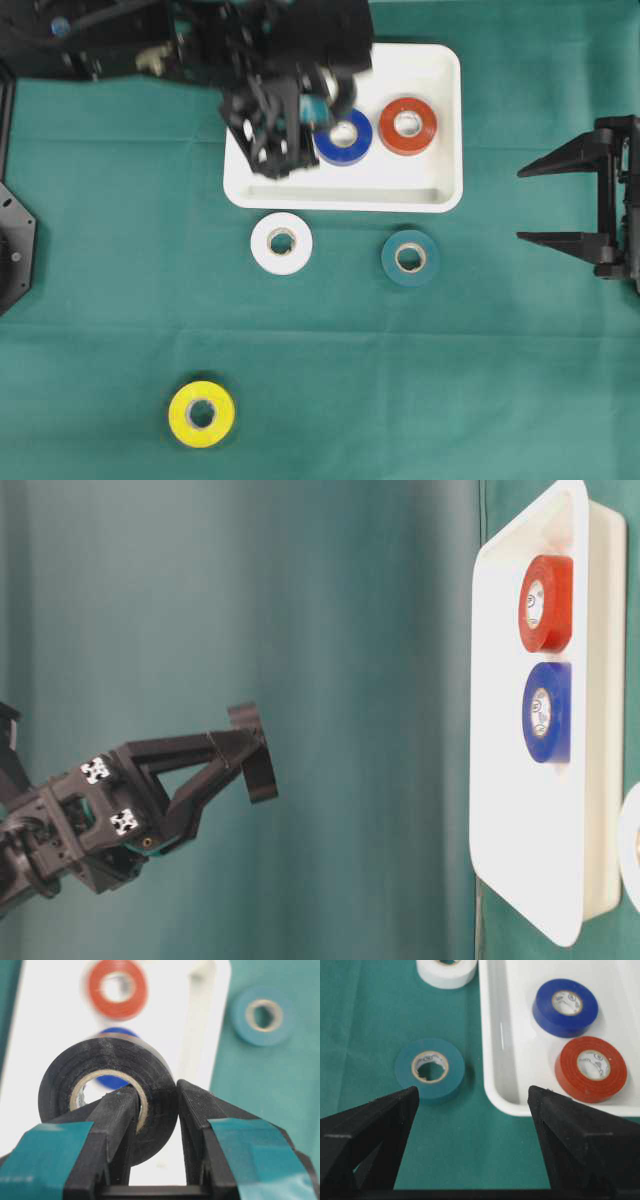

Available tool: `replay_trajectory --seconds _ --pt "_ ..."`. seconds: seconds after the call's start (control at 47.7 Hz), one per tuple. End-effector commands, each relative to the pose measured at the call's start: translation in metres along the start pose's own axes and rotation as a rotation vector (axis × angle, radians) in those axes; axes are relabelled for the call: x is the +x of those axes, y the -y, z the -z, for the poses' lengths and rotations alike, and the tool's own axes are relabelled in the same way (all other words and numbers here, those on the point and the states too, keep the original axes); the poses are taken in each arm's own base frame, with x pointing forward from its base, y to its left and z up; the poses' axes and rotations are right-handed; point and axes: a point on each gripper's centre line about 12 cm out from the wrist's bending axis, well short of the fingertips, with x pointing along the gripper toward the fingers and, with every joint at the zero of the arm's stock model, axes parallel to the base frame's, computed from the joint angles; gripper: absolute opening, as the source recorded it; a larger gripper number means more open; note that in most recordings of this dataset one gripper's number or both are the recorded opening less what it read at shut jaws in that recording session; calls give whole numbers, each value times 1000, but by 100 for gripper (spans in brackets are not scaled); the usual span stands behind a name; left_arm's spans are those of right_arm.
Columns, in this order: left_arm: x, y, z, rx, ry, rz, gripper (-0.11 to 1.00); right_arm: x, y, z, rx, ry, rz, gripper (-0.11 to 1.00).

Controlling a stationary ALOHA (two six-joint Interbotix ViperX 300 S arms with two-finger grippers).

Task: Pick up the tape from a random location and place it into the white case.
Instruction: 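Lift the black tape and carry it over the white tray, then lower the black tape into the tray left of the blue tape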

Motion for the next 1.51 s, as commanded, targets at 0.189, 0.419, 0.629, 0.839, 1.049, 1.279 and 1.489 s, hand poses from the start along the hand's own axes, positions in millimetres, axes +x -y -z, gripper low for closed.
replay_trajectory --seconds 0.189,0.419,0.629,0.839,1.049,1.279,1.489 --pt "-21 -36 -1 -64 46 -60 19 0 -1 -8 -3 20 -2 84" --pt "-25 -51 19 -100 19 -85 19 0 0 -8 0 20 -1 85" --pt "-29 -50 38 -113 -4 -87 19 0 0 -9 0 24 1 84" --pt "-28 -49 44 -118 3 -85 19 0 0 -9 2 25 2 84" --pt "-26 -48 43 -120 4 -83 19 0 1 -9 1 23 4 84" --pt "-26 -48 43 -120 3 -83 19 0 1 -8 2 22 4 84" --pt "-26 -47 43 -117 7 -81 19 0 1 -8 2 22 4 84"
